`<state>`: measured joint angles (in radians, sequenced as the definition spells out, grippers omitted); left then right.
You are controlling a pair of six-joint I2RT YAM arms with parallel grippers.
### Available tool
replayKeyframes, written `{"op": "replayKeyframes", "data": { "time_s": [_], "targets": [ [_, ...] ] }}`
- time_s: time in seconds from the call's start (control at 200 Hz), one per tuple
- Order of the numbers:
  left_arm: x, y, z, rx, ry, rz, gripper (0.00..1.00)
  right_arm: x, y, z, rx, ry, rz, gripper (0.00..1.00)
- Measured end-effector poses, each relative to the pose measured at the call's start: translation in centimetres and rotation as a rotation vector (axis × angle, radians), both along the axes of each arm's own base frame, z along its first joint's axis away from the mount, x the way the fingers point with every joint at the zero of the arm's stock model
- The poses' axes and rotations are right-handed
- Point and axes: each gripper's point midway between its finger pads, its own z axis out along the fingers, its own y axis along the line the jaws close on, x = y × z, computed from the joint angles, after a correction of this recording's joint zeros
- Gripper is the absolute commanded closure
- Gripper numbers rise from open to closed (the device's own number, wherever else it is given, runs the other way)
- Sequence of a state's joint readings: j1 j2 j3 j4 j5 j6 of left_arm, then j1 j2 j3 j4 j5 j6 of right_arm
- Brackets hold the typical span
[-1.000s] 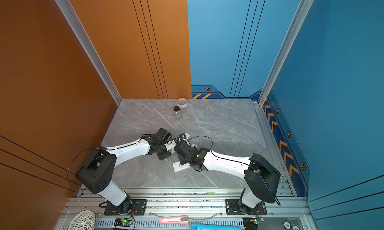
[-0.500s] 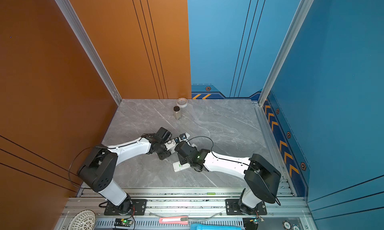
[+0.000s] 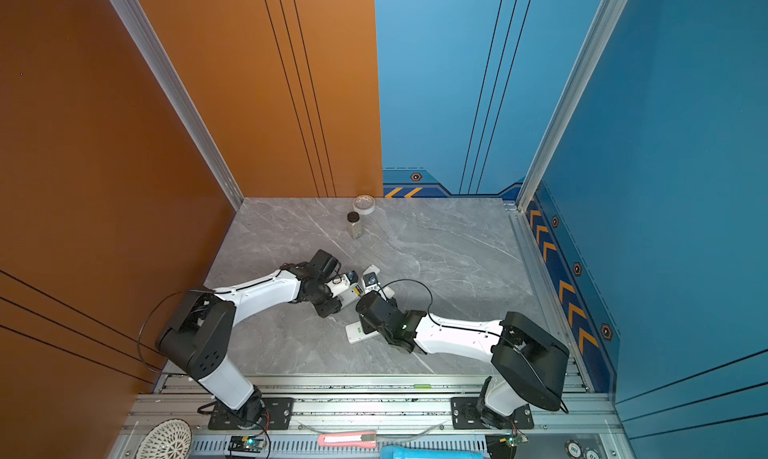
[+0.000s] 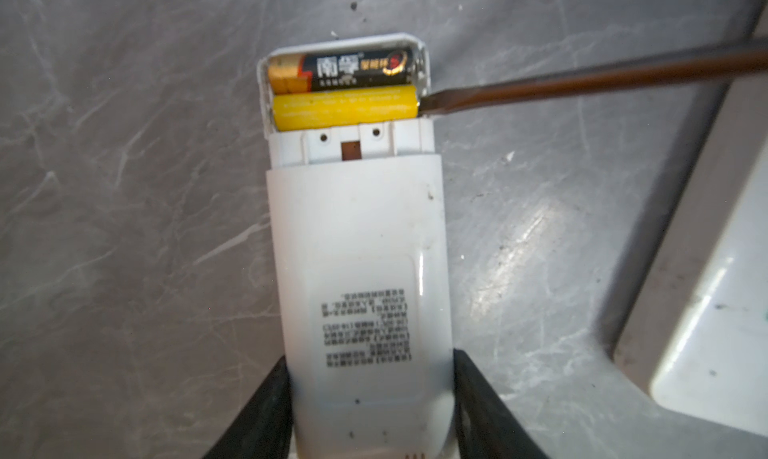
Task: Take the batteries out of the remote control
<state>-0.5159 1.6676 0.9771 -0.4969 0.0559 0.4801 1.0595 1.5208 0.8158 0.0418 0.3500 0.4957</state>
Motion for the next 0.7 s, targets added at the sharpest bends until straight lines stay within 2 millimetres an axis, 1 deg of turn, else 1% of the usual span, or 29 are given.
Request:
{"op": "replayKeyframes", "data": {
  "time_s": [0.701],
  "targets": [
    [-0.25,-0.09,-0.31,0.009,0.025,0.009,1.0,-0.3,-0.14,0.19,-0.005,-0.017,-0.004,1.0]
  ]
}}
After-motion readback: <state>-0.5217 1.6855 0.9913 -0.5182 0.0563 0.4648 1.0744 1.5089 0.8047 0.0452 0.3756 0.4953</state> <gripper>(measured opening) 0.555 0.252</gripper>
